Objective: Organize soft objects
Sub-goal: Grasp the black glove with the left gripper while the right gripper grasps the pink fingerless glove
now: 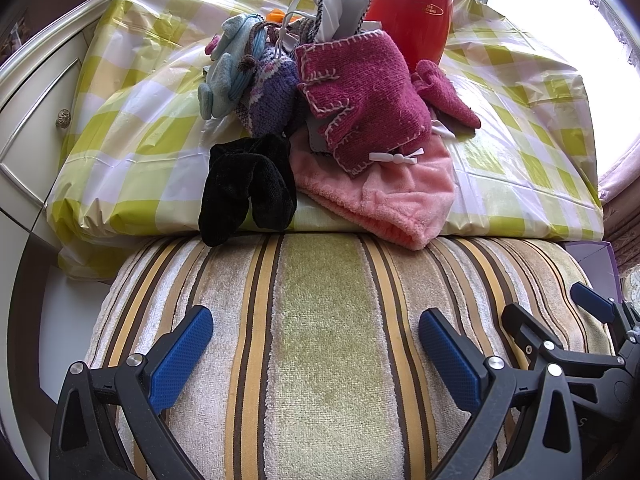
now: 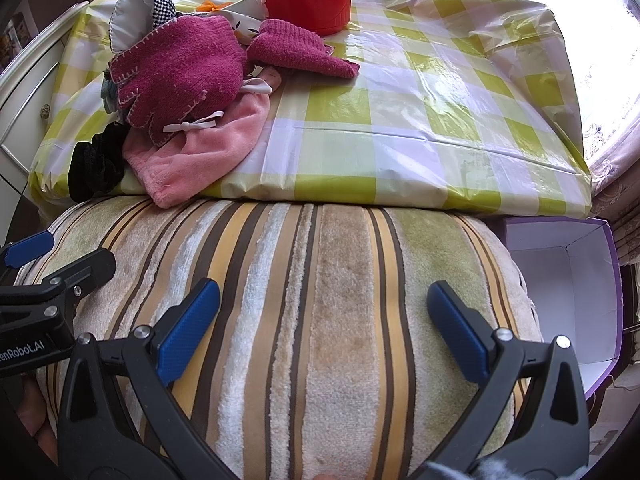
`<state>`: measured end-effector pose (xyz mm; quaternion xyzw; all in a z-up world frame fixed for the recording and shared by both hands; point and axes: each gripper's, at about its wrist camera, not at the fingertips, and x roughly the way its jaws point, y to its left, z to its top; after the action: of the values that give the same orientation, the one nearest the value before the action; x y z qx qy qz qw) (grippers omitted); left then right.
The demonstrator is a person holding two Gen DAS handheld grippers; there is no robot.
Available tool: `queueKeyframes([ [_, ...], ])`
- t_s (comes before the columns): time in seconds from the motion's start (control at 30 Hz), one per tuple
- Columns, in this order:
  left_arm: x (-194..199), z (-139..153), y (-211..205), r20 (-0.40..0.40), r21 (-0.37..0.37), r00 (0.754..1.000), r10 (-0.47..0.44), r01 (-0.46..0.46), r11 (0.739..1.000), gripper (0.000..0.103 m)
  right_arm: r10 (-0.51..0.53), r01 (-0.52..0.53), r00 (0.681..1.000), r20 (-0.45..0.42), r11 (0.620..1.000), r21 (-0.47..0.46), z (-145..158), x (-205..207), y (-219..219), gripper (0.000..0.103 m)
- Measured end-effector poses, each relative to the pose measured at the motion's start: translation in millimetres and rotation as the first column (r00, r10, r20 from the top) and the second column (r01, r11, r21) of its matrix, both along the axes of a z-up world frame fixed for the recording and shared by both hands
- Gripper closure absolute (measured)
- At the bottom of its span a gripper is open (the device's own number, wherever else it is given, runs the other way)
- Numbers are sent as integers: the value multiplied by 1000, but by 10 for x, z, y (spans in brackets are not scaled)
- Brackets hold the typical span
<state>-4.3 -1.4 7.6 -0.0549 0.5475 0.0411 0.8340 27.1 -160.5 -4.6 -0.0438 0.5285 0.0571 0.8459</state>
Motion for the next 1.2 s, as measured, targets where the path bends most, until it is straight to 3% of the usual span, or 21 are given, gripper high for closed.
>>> queueKeyframes([
  [0.2, -56, 89, 19, 8, 13, 999, -39, 39, 999, 0, 2, -2, 1000, 11, 1000, 25, 70, -126, -83, 0],
  [0.27, -92, 113, 107, 31, 13, 999, -13, 13, 1000, 5, 8, -8, 1000, 7, 1000, 19, 64, -106, -54, 0],
  [0.33, -105, 159, 242, 69, -14, 996, 47, -47, 999, 15, 17, -17, 1000, 7, 1000, 19, 88, -72, -44, 0],
  [0.47, 4, 179, 482, 107, -130, 984, 142, -128, 983, 17, 52, -52, 999, 10, 998, 43, 140, 71, -15, 1],
  [0.57, 191, 134, 552, 91, -136, 981, 173, -160, 978, 19, 97, -100, 994, 55, 993, 55, 246, 238, 40, 1],
  [0.63, 317, 69, 573, 61, -109, 979, 193, -186, 976, 30, 115, -121, 989, 93, 991, 60, 327, 392, 58, 1],
  [0.73, 486, -51, 695, 20, -131, 974, 224, -220, 967, 38, 104, -118, 984, 143, 989, 91, 431, 664, 17, 1],
  [0.83, 627, -138, 793, -5, -149, 971, 240, -238, 960, 39, 108, -130, 981, 160, 982, 135, 443, 976, 22, 1],
  [1.1, 961, -213, 908, 3, -152, 968, 252, -249, 957, 62, 167, -192, 976, 140, 962, 192, 296, 1511, 163, 1],
  [1.2, 1003, -184, 931, 41, -163, 967, 250, -240, 957, 67, 223, -260, 961, 165, 931, 256, 311, 1523, 253, 1],
])
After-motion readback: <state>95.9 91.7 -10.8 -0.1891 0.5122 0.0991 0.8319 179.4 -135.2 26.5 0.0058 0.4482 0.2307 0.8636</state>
